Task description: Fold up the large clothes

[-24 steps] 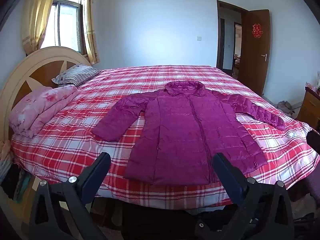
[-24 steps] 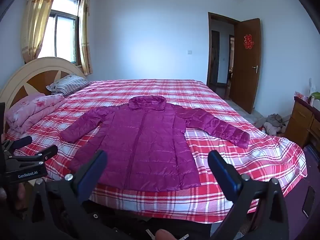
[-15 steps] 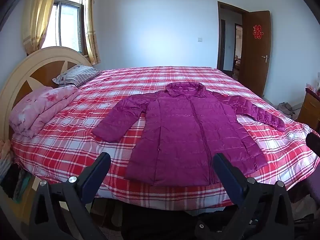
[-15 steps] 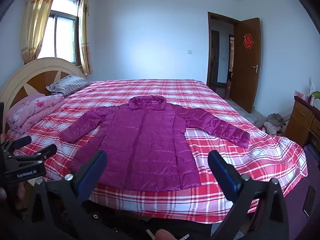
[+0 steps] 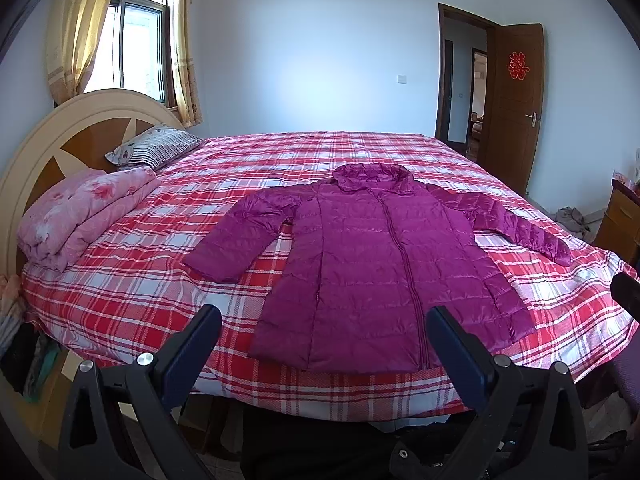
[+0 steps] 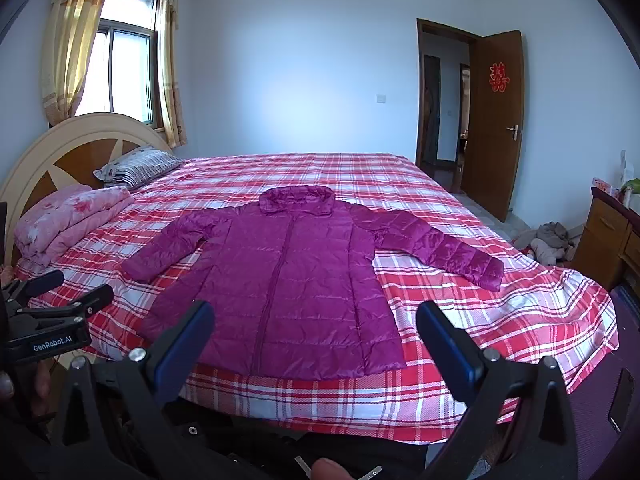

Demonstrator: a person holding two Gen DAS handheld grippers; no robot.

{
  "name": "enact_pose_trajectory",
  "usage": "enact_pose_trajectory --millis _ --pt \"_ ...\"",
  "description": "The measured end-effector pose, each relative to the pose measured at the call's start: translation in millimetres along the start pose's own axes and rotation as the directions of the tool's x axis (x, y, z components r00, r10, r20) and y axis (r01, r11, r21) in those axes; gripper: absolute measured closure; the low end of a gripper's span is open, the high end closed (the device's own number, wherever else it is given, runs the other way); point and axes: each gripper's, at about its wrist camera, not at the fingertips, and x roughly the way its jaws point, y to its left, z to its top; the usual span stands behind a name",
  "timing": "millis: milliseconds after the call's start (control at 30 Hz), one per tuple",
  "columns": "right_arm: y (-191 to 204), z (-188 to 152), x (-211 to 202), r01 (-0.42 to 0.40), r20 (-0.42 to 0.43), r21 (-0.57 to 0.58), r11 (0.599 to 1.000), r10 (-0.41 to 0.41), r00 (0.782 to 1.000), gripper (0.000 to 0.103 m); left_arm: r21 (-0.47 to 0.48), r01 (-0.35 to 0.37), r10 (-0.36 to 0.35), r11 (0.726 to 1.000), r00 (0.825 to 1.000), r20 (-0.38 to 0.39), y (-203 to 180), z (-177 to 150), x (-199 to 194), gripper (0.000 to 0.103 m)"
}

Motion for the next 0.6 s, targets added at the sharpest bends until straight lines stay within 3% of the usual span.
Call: enact_pose_trajectory --millis 600 --pt "0.1 -1.3 3.2 -0.010 -0.007 0.005 1.000 0.010 1.000 0.000 -0.010 -0.001 0.001 1.000 1.000 0.002 1.8 -1.5 2.0 0.001"
